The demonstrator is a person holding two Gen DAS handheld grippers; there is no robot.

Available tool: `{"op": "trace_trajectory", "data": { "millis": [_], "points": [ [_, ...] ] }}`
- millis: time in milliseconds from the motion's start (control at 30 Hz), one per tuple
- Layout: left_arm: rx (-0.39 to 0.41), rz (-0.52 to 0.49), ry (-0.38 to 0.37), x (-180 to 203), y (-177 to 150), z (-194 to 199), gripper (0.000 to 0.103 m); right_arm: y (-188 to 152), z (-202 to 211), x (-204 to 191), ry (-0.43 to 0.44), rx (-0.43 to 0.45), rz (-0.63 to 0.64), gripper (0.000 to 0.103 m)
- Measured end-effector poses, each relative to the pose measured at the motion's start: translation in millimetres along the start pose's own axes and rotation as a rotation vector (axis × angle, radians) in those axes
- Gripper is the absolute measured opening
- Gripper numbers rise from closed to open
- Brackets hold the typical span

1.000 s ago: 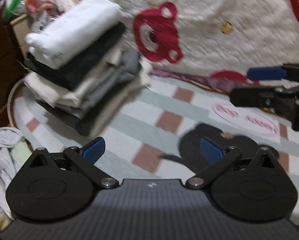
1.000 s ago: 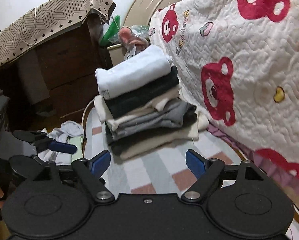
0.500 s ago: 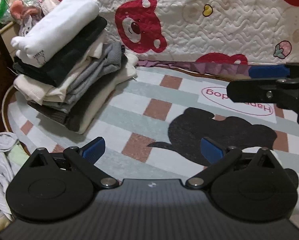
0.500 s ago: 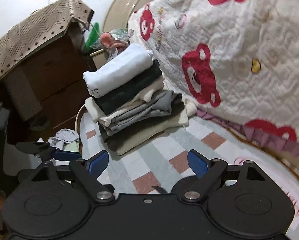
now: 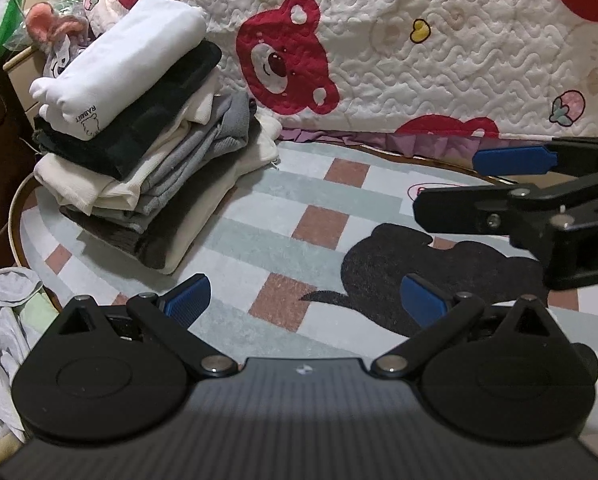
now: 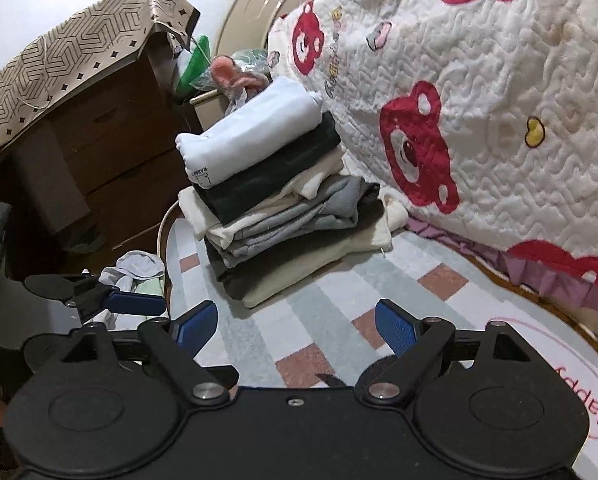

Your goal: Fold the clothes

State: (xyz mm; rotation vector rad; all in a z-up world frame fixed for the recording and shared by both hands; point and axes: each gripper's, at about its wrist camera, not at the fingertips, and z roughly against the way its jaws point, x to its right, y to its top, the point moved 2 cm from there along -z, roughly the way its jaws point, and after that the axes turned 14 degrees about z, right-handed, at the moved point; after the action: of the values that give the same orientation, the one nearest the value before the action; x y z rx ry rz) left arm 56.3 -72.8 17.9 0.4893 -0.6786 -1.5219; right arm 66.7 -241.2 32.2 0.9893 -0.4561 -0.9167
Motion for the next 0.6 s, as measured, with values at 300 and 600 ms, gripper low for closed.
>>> {"op": "trace_trajectory", "data": {
  "millis": [300,600],
  "points": [
    [-0.004,0.001,0.01,-5.3,1.4,-2.0,0.103,-0.9,-12.3,-6.8,0.014,-0.01,0.027,0.089],
    [-0.024,-0.015,0.003,-6.2,-2.3,-7.0,0.103,-0.2,-15.3,-9.5,0.002,-0.022,0.036,0.089]
  ]
}}
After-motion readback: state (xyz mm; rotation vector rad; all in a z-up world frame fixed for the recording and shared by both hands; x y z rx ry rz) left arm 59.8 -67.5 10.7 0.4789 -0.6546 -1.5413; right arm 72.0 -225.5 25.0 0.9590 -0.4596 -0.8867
